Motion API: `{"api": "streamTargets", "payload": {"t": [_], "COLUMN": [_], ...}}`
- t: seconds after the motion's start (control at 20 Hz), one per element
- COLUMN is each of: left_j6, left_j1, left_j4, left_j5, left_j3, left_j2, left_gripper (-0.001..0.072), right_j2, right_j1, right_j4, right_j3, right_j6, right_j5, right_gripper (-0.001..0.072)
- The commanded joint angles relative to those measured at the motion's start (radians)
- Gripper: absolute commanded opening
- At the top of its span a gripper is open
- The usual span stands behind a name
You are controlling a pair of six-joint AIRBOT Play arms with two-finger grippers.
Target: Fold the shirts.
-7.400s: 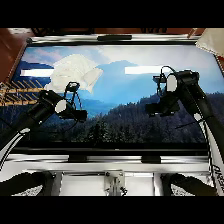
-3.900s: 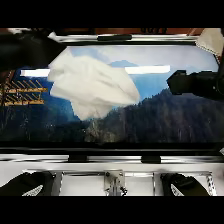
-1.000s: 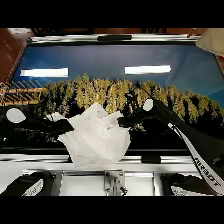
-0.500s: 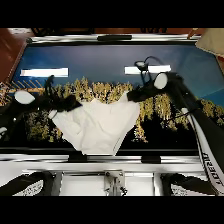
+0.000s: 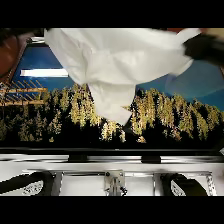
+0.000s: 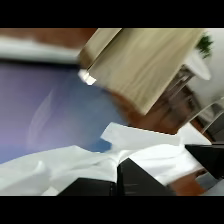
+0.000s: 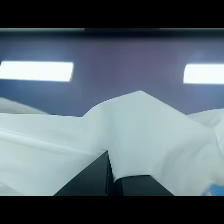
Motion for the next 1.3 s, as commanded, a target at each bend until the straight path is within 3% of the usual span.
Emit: {"api": "streamTargets", "payload": {"t": [0.0,0.15,0.25,0.35,0.5,0.7,0.75,0.8,0.85,0.9,0.95,1.0,1.1,1.25], "left_j6": [0.036,0.021,0.018,-0.002,-0.003,-0.005,-0.005,-0.013,-0.044,-0.055,-0.057,-0.064,-0.057,-0.035], "left_j1": [-0.018,0.003,0.003,0.006,0.012,0.059,0.087,0.119,0.153,0.181,0.207,0.226,0.248,0.259], "left_j4": [-0.013,0.031,0.155,0.315,0.564,0.729,0.743,0.745,0.74,0.71,0.656,0.597,0.505,0.513], "left_j5": [-0.011,-0.215,-0.365,-0.519,-0.655,-0.644,-0.629,-0.615,-0.603,-0.602,-0.603,-0.607,-0.623,-0.687], "left_j3": [0.146,0.031,-0.076,-0.196,-0.358,-0.545,-0.575,-0.587,-0.587,-0.585,-0.584,-0.584,-0.584,-0.584], "left_j2": [0.002,-0.003,-0.005,-0.005,-0.004,-0.005,-0.005,-0.005,-0.005,-0.004,-0.003,-0.003,0.0,0.023], "left_gripper": [0.0044,0.0043,0.0043,0.0043,0.0043,0.0043,0.0043,0.0044,0.0062,0.0248,0.0546,0.0694,0.0692,0.0691], "right_j2": [0.204,0.245,0.241,0.254,0.266,0.117,0.059,0.008,-0.023,-0.035,-0.034,-0.029,-0.021,-0.022], "right_j1": [-0.028,-0.028,-0.027,0.016,0.274,0.683,0.741,0.772,0.77,0.75,0.711,0.66,0.52,0.271], "right_j4": [0.024,0.024,0.097,0.242,0.294,0.294,0.296,0.322,0.349,0.343,0.322,0.282,0.179,0.045], "right_j3": [0.056,0.053,-0.037,-0.242,-0.638,-0.964,-0.966,-0.949,-0.919,-0.875,-0.821,-0.759,-0.62,-0.455], "right_j6": [0.021,0.081,0.112,0.139,0.206,0.343,0.335,0.308,0.266,0.23,0.196,0.179,0.163,0.161], "right_j5": [-0.029,0.312,0.509,0.555,0.317,-0.135,-0.183,-0.205,-0.187,-0.161,-0.126,-0.079,0.012,0.076], "right_gripper": [0.0056,0.0057,0.0056,0.0056,0.0056,0.006,0.0241,0.0632,0.0658,0.0658,0.0658,0.0658,0.0658,0.0657]}}
